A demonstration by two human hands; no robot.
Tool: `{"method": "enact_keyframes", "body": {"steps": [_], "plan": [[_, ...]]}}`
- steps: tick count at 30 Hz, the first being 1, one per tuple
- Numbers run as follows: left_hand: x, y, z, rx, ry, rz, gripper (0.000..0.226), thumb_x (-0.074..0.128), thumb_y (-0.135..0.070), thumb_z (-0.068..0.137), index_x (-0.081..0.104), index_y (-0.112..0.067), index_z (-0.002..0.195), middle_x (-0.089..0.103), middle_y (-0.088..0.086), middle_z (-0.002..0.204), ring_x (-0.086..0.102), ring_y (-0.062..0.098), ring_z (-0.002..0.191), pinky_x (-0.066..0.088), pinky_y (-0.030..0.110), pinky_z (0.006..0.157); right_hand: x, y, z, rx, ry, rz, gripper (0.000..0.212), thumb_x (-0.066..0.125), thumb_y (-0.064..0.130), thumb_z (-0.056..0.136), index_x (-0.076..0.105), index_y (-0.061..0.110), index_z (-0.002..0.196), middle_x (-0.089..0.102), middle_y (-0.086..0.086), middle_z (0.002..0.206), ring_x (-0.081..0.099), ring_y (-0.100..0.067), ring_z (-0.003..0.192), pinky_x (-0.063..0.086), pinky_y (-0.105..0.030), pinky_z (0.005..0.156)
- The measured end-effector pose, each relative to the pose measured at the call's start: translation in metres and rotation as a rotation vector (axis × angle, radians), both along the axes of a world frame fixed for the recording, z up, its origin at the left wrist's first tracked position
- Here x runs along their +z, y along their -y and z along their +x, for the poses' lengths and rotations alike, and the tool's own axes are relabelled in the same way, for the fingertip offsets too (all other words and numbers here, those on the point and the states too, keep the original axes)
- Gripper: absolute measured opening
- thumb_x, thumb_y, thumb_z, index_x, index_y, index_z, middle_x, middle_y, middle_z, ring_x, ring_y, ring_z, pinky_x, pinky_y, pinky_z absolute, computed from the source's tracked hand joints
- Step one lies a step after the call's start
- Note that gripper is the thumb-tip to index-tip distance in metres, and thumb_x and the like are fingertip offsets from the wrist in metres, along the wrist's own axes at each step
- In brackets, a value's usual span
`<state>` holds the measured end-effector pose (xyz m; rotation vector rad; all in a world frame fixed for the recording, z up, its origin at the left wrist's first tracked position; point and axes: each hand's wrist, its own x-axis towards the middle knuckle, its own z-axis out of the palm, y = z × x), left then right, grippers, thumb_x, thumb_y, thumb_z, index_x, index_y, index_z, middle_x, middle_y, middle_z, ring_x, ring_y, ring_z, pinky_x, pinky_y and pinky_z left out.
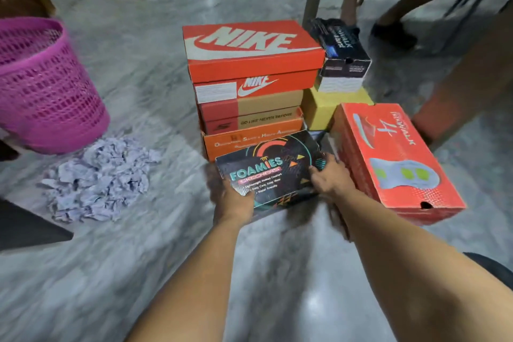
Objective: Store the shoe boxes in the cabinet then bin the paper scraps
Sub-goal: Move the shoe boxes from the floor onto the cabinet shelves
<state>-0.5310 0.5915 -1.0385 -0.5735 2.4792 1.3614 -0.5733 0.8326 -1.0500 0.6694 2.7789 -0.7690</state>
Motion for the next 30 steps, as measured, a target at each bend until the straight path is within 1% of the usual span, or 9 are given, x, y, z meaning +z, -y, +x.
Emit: {"method": "enact_keyframes", "body": {"steps": [3, 7, 8, 12, 17, 20, 25, 27, 30], "plan": [[-0.016, 0.000, -0.006, 0.003, 0.023, 0.003, 0.055, 0.064, -0.030, 0.093, 0.041, -0.030, 0.144, 0.062, 0.005, 0.139, 0.061, 0.033, 0.121, 0.049, 0.036, 0.098, -0.015, -0.007, -0.009, 0.087, 0.042, 0.050, 0.071, 0.048, 0.046, 0.095, 0.029, 0.010, 0.154, 0.049, -0.027, 0.145, 0.042, -0.046, 0.136, 0.031, -0.045, 0.112], [-0.028, 0.010, -0.012, 0.109, 0.065, 0.116, 0.060, 0.063, -0.033, 0.093, 0.038, -0.026, 0.147, 0.062, 0.005, 0.137, 0.064, 0.032, 0.114, 0.056, 0.032, 0.085, -0.014, -0.002, -0.016, 0.003, 0.022, 0.015, 0.064, 0.043, 0.046, 0.094, 0.038, 0.009, 0.145, 0.051, -0.028, 0.138, 0.044, -0.047, 0.131, 0.035, -0.046, 0.109], [-0.029, 0.015, -0.013, 0.164, 0.065, 0.143, 0.058, 0.063, -0.034, 0.092, 0.041, -0.024, 0.145, 0.063, 0.005, 0.135, 0.064, 0.031, 0.112, 0.056, 0.034, 0.087, -0.014, -0.001, -0.016, -0.035, 0.020, -0.016, 0.060, 0.047, 0.044, 0.097, 0.042, 0.007, 0.144, 0.051, -0.029, 0.138, 0.045, -0.048, 0.131, 0.038, -0.045, 0.109], [-0.034, 0.048, -0.008, 0.359, 0.072, 0.147, 0.043, 0.063, -0.039, 0.091, 0.054, -0.014, 0.126, 0.069, 0.009, 0.119, 0.066, 0.034, 0.105, 0.054, 0.045, 0.095, -0.026, 0.014, -0.004, -0.079, 0.014, -0.248, 0.038, 0.059, 0.035, 0.097, 0.063, 0.008, 0.123, 0.067, -0.024, 0.124, 0.061, -0.040, 0.119, 0.049, -0.039, 0.099], [-0.040, 0.099, 0.030, 0.555, 0.138, 0.120, 0.052, 0.062, -0.047, 0.091, 0.045, -0.010, 0.123, 0.066, 0.015, 0.113, 0.066, 0.035, 0.098, 0.055, 0.048, 0.091, -0.022, 0.059, 0.022, -0.116, 0.111, -0.562, 0.025, 0.070, 0.034, 0.093, 0.057, 0.020, 0.110, 0.071, -0.009, 0.104, 0.066, -0.026, 0.086, 0.057, -0.041, 0.078], [-0.031, 0.138, 0.076, 0.722, 0.227, 0.027, 0.044, 0.050, -0.049, 0.093, 0.053, -0.010, 0.112, 0.068, 0.016, 0.102, 0.066, 0.034, 0.088, 0.056, 0.044, 0.087, -0.008, 0.089, 0.040, 0.016, 0.284, -0.639, 0.031, 0.078, 0.028, 0.089, 0.058, 0.017, 0.110, 0.074, -0.010, 0.101, 0.065, -0.021, 0.081, 0.058, -0.038, 0.072], [-0.010, 0.221, 0.162, 0.995, 0.268, -0.068, 0.049, 0.042, -0.049, 0.095, 0.056, -0.006, 0.116, 0.066, 0.024, 0.121, 0.064, 0.040, 0.107, 0.049, 0.038, 0.086, 0.004, 0.178, 0.073, 0.300, 0.474, -0.695, 0.034, 0.081, 0.025, 0.087, 0.058, 0.020, 0.111, 0.075, -0.011, 0.110, 0.068, -0.027, 0.100, 0.058, -0.048, 0.080], [0.000, 0.264, 0.205, 1.119, 0.240, -0.073, 0.053, 0.041, -0.052, 0.095, 0.062, -0.007, 0.116, 0.066, 0.024, 0.123, 0.065, 0.040, 0.106, 0.052, 0.041, 0.090, 0.005, 0.233, 0.094, 0.475, 0.537, -0.683, 0.028, 0.074, 0.024, 0.093, 0.057, 0.031, 0.114, 0.076, -0.005, 0.111, 0.068, -0.023, 0.101, 0.057, -0.054, 0.084], [0.028, 0.328, 0.273, 1.286, 0.143, -0.106, 0.043, 0.042, -0.046, 0.099, 0.059, -0.008, 0.112, 0.065, 0.025, 0.121, 0.064, 0.041, 0.105, 0.047, 0.037, 0.082, 0.016, 0.323, 0.132, 0.688, 0.575, -0.729, 0.051, 0.066, 0.024, 0.097, 0.044, 0.057, 0.129, 0.071, 0.001, 0.121, 0.063, -0.026, 0.112, 0.060, -0.052, 0.080]]}}
